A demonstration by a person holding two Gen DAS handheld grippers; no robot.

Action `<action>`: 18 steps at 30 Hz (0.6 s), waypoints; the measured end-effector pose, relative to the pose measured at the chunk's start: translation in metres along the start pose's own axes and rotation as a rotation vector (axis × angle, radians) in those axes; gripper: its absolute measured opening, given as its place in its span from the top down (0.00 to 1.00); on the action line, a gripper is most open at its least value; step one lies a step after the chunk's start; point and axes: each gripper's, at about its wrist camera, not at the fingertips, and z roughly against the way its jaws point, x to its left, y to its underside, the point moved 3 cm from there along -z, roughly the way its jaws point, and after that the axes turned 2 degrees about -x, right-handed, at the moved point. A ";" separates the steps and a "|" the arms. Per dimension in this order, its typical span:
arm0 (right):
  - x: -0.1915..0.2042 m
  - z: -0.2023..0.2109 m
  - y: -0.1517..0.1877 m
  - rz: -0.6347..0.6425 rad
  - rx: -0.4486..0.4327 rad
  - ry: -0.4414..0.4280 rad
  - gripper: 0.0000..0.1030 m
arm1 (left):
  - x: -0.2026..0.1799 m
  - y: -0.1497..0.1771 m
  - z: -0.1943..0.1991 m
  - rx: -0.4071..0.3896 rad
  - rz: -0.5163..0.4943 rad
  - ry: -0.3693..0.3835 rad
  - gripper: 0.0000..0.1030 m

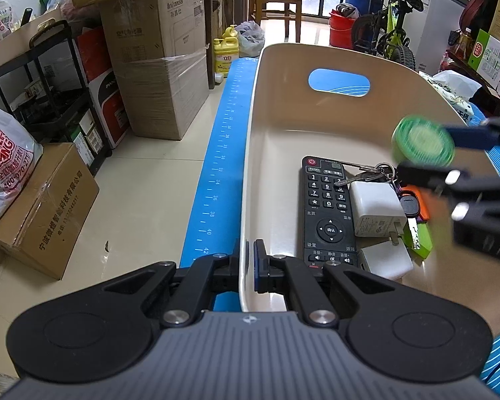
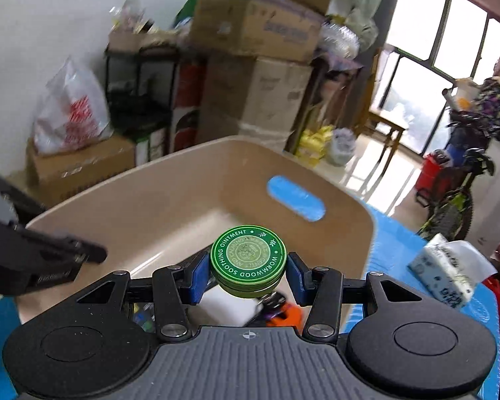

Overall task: Organize rigid objects
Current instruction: 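Carry the green tin into the bin and release it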

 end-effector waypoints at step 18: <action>0.014 -0.028 0.018 0.067 0.238 -0.053 0.44 | 0.000 0.000 -0.001 0.001 0.000 0.000 0.94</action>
